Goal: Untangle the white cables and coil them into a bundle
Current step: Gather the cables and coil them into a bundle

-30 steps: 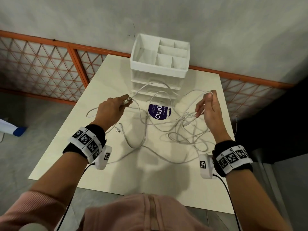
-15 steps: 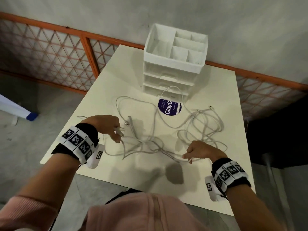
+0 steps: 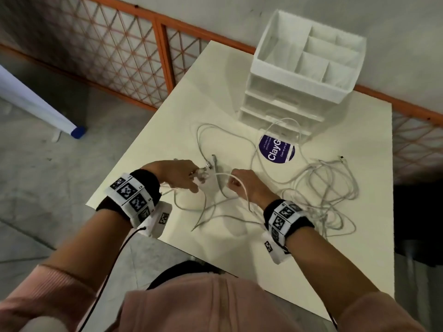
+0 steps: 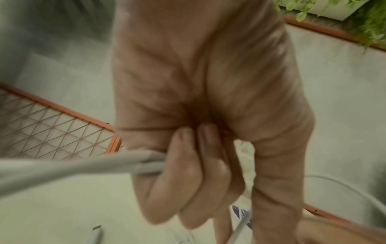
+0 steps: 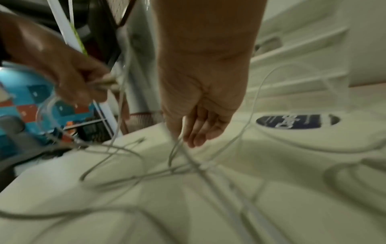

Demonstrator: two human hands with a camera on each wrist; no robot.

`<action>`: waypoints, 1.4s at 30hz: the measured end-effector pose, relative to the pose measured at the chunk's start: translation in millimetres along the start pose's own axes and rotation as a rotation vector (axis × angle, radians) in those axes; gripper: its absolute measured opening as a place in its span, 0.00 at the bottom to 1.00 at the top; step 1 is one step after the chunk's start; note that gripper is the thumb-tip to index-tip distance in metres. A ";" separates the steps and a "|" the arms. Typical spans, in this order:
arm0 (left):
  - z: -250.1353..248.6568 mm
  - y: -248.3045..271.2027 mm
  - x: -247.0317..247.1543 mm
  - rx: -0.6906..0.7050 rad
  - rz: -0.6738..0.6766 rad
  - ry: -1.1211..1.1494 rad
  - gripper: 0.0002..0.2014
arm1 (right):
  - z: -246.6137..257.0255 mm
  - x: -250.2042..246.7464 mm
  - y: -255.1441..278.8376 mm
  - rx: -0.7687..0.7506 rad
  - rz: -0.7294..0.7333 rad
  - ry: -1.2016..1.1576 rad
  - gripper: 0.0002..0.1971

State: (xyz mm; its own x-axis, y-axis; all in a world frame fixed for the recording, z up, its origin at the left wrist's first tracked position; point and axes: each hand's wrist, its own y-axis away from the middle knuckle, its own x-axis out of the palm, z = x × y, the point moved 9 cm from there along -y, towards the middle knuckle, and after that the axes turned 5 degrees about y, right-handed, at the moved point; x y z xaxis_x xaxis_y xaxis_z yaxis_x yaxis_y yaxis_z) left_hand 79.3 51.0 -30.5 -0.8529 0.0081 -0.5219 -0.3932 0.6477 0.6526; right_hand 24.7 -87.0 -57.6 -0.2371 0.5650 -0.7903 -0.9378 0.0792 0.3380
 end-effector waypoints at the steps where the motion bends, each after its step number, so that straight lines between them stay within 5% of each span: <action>1: 0.1 0.9 0.7 -0.012 0.028 0.013 0.14 | 3.4 8.9 -5.5 -0.020 0.000 0.004 0.08; 8: 2.8 -0.2 8.3 -0.070 0.140 0.068 0.10 | -10.4 19.0 -19.9 0.129 0.052 -0.044 0.08; 12: -11.3 -9.2 -10.5 0.000 -0.026 0.180 0.09 | -17.5 -31.1 -9.1 0.165 -0.045 -0.250 0.04; 16: -41.7 -11.2 -39.3 0.138 -0.300 0.496 0.19 | 8.3 -78.2 13.2 0.045 -0.138 -0.542 0.03; 18: -59.3 -12.3 -48.6 0.250 -0.354 0.748 0.21 | 23.1 -93.7 24.2 -0.021 -0.173 -0.512 0.03; 22: -81.1 -15.2 -60.2 0.358 -0.417 1.152 0.11 | 39.3 -91.3 36.3 -0.063 -0.137 -0.234 0.03; 26: -96.8 -15.3 -62.6 0.416 -0.448 1.191 0.14 | 39.4 -84.1 41.6 -0.050 -0.093 -0.217 0.04; 32: -127.6 -0.4 -56.0 0.499 -0.325 1.116 0.23 | 44.4 -100.7 44.8 -0.080 -0.245 -0.189 0.35; 34: -146.0 12.3 -59.3 0.585 -0.269 1.144 0.24 | 51.8 -108.2 42.3 -0.160 -0.324 -0.314 0.30; 36: -158.8 24.4 -65.4 0.657 -0.236 1.213 0.24 | 57.7 -106.4 42.5 -0.178 -0.258 -0.511 0.11; 39: -167.3 44.0 -80.9 0.759 -0.244 1.323 0.23 | 64.5 -83.2 45.7 -0.173 -0.025 -0.541 0.16; 42: -160.0 63.7 -109.2 0.823 -0.382 1.329 0.22 | 33.4 -67.8 45.0 -0.119 0.043 -0.355 0.16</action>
State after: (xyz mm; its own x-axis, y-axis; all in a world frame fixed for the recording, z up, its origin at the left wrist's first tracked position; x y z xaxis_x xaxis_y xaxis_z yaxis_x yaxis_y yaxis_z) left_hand 92.5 -30.5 156.0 -0.6052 -0.5922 0.5321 -0.7339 0.6739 -0.0847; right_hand 7.0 -94.2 28.2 -0.1934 0.8167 -0.5437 -0.9568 -0.0346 0.2885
